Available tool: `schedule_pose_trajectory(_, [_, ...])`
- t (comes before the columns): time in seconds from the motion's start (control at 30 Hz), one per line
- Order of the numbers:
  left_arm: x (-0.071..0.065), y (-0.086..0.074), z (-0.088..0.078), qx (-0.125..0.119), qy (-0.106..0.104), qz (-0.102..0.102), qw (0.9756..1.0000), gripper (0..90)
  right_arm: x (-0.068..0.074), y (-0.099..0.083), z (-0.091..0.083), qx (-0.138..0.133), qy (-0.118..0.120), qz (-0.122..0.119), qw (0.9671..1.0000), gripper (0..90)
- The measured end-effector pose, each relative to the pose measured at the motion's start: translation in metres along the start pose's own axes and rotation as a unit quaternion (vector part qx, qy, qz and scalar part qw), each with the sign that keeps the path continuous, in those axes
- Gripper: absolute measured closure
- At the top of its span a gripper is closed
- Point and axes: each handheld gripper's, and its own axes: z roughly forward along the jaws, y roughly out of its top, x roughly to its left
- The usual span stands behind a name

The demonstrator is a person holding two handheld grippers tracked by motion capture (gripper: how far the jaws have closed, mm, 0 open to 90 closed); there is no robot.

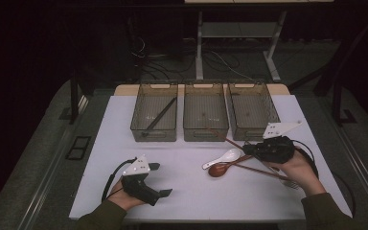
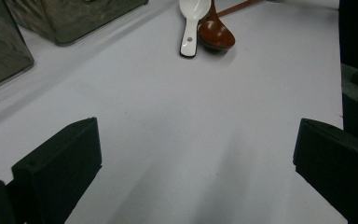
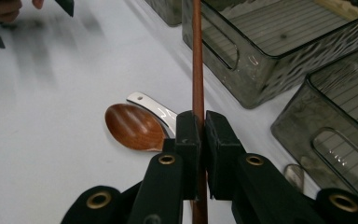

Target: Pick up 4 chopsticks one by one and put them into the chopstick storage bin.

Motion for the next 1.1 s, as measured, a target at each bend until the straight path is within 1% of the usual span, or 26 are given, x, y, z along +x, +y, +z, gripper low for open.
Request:
schedule_pose_trajectory(0.1, [0.0, 0.0, 0.0, -0.001, 0.0, -0.001, 1.0, 0.6, 0.003, 0.005, 0.005, -0.001, -0.004, -0.001, 1.0, 84.4])
schedule_pose_trajectory(0.17, [0.0, 0.0, 0.0, 0.0, 0.0, -0.001, 1.0, 0.6, 0.006, 0.009, 0.008, -0.006, -0.001, 0.002, 1.0, 84.4])
schedule_pose_trajectory(0.23, [0.0, 0.0, 0.0, -0.001, 0.0, -0.001, 1.0, 0.6, 0.009, 0.013, 0.012, -0.008, -0.008, 0.003, 0.9999, 84.4])
schedule_pose_trajectory(0.33, [0.0, 0.0, 0.0, -0.002, 0.001, -0.003, 1.0, 0.6, 0.012, 0.019, 0.017, -0.004, -0.014, 0.008, 0.9999, 84.4])
schedule_pose_trajectory(0.43, [0.0, 0.0, 0.0, 0.0, 0.0, -0.001, 1.0, 0.6, 0.015, 0.026, 0.023, -0.002, -0.017, 0.009, 0.9998, 84.4])
schedule_pose_trajectory(0.57, [-0.001, 0.0, 0.0, -0.001, 0.0, -0.004, 1.0, 0.6, 0.019, 0.035, 0.031, 0.001, -0.022, 0.009, 0.9997, 84.5])
schedule_pose_trajectory(0.7, [-0.001, 0.0, 0.0, -0.001, -0.001, -0.004, 1.0, 0.6, 0.021, 0.044, 0.042, 0.008, -0.027, 0.008, 0.9996, 84.5])
schedule_pose_trajectory(0.77, [-0.001, 0.0, 0.0, -0.002, -0.001, -0.005, 1.0, 0.6, 0.022, 0.049, 0.049, 0.008, -0.028, 0.013, 0.9995, 84.5])
schedule_pose_trajectory(0.9, [-0.001, 0.0, -0.001, -0.002, 0.0, -0.003, 1.0, 0.6, 0.025, 0.061, 0.063, 0.014, -0.026, 0.009, 0.9995, 84.5])
schedule_pose_trajectory(1.1, [-0.001, 0.0, -0.001, -0.007, -0.001, -0.006, 1.0, 0.6, 0.027, 0.081, 0.079, 0.011, -0.028, 0.015, 0.9994, 84.5])
